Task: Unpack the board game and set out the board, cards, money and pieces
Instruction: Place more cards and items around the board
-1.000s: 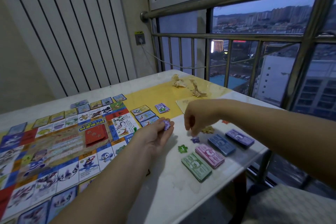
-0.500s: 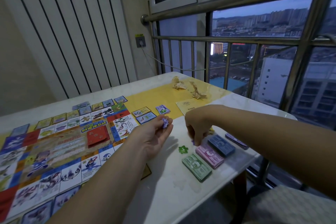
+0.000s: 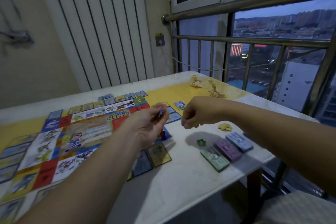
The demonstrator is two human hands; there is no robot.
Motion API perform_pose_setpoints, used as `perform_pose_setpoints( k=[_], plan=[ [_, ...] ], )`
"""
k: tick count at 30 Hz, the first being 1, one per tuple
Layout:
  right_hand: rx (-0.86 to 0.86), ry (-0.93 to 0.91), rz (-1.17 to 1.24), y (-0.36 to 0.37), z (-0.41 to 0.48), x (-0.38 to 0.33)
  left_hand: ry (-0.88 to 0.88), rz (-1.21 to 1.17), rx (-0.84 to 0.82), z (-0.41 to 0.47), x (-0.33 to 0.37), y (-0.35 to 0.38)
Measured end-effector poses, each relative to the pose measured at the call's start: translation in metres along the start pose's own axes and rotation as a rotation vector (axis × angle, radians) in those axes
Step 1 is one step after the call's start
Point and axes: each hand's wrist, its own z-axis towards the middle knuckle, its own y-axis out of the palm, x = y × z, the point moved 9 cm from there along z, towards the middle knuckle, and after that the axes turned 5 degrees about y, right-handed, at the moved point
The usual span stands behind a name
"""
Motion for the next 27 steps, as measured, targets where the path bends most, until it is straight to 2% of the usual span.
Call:
perform_pose_setpoints(
  k=[4, 9, 17, 20, 22, 25, 27],
  plan=[
    [0.032, -0.171, 0.140, 0.027, -0.014, -0.071, 0.058, -0.031, 0.036, -0.022, 0.034, -0.045],
    [-0.065, -0.313, 0.231, 0.076, -0.027, -0.144, 0.135, 0.044, 0.104, -0.065, 0.067, -0.114],
    [-0.176, -0.328, 0.165, 0.139, -0.033, -0.202, 0.126, 0.093, 0.174, -0.123, 0.085, -0.197],
    [-0.126, -0.317, 0.071, 0.144, -0.033, -0.204, 0.133, 0.172, 0.191, -0.132, 0.083, -0.210],
    [-0.033, -0.324, 0.049, 0.133, -0.033, -0.206, 0.123, 0.195, 0.195, -0.133, 0.080, -0.213],
    [0.090, -0.333, 0.202, 0.104, -0.033, -0.212, 0.066, 0.206, 0.172, -0.131, 0.071, -0.207],
    [0.107, -0.327, 0.292, 0.091, -0.031, -0.213, 0.036, 0.202, 0.151, -0.127, 0.065, -0.196]
  ],
)
